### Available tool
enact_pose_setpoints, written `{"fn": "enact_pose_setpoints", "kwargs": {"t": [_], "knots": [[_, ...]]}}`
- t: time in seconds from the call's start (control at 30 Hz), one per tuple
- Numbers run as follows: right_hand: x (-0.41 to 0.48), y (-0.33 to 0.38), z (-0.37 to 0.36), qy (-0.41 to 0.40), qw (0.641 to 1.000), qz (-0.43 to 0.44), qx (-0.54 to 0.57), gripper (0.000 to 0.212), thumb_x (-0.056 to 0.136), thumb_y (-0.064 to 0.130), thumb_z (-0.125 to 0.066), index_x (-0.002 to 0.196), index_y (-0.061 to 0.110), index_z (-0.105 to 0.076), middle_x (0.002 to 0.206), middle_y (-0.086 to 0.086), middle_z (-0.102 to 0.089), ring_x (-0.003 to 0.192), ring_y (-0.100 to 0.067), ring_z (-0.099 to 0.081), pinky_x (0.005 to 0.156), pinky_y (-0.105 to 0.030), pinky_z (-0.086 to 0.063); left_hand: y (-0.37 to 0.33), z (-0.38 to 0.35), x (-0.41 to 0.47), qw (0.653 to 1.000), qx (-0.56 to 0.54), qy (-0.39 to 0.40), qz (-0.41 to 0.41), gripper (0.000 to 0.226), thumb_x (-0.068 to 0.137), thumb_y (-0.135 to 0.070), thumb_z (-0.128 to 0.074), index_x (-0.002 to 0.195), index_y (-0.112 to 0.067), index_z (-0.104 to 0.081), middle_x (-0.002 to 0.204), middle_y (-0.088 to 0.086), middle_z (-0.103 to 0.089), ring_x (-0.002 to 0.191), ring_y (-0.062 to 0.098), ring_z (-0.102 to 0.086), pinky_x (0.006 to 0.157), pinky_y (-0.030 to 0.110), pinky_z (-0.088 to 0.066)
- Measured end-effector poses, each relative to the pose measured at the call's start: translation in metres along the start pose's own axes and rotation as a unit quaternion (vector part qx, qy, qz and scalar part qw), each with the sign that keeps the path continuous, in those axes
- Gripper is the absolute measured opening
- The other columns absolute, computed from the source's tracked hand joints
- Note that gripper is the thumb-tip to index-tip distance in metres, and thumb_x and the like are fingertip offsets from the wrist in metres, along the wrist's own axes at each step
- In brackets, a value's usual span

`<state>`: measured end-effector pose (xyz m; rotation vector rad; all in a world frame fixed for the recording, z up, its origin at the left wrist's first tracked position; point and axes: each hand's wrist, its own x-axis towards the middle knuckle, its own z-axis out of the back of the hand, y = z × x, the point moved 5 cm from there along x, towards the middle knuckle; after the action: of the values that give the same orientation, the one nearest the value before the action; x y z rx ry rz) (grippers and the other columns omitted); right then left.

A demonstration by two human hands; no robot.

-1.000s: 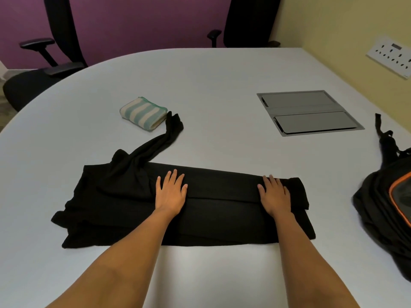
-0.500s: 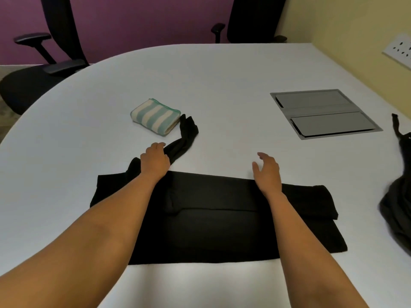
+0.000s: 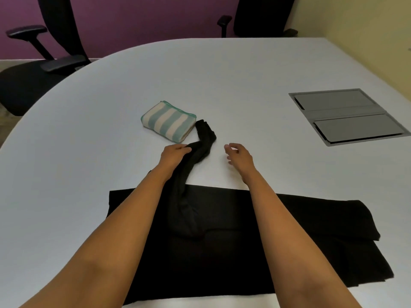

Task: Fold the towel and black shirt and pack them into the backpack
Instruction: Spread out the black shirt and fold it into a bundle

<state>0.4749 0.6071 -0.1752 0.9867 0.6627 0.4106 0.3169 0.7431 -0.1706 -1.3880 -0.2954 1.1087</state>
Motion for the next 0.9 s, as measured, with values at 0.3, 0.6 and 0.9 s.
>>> {"fn": "enact_pose_setpoints", "kwargs": {"t": [0.3, 0.6, 0.9], "knots": [[-0.025, 0.037, -0.034, 0.202, 0.896, -0.218, 0.329, 0.083, 0.086, 0.071, -0.036, 0.133, 0.003, -0.045, 0.133, -0.022, -0.053, 0.119, -0.034, -0.055, 0.091, -0.04, -0.05, -0.059, -0.01, -0.061, 0.955, 0.022, 0.269, -0.12, 0.018, 0.092, -0.025, -0.058, 0.105, -0.033, -0.066, 0.108, -0.013, -0.066, 0.103, 0.004, -0.06, 0.077, 0.016, -0.047], [-0.074, 0.009, -0.003, 0.285, 0.938, -0.188, 0.052, 0.079, 0.07, 0.075, -0.058, 0.129, 0.022, -0.055, 0.131, -0.008, -0.055, 0.118, -0.028, -0.056, 0.096, -0.048, -0.05, -0.057, -0.017, -0.109, 0.91, 0.143, 0.366, -0.134, 0.017, 0.095, -0.019, -0.054, 0.099, -0.028, -0.067, 0.098, -0.013, -0.067, 0.095, 0.003, -0.061, 0.084, 0.02, -0.046], [-0.137, 0.007, 0.029, 0.285, 0.948, -0.053, 0.134, 0.055, 0.087, 0.053, -0.042, 0.119, 0.014, -0.062, 0.12, -0.003, -0.066, 0.117, -0.016, -0.058, 0.101, -0.027, -0.042, -0.065, -0.017, -0.134, 0.946, 0.076, 0.259, -0.181, 0.016, 0.094, -0.019, -0.056, 0.096, -0.03, -0.067, 0.101, -0.013, -0.066, 0.096, 0.002, -0.061, 0.079, 0.012, -0.047]]}}
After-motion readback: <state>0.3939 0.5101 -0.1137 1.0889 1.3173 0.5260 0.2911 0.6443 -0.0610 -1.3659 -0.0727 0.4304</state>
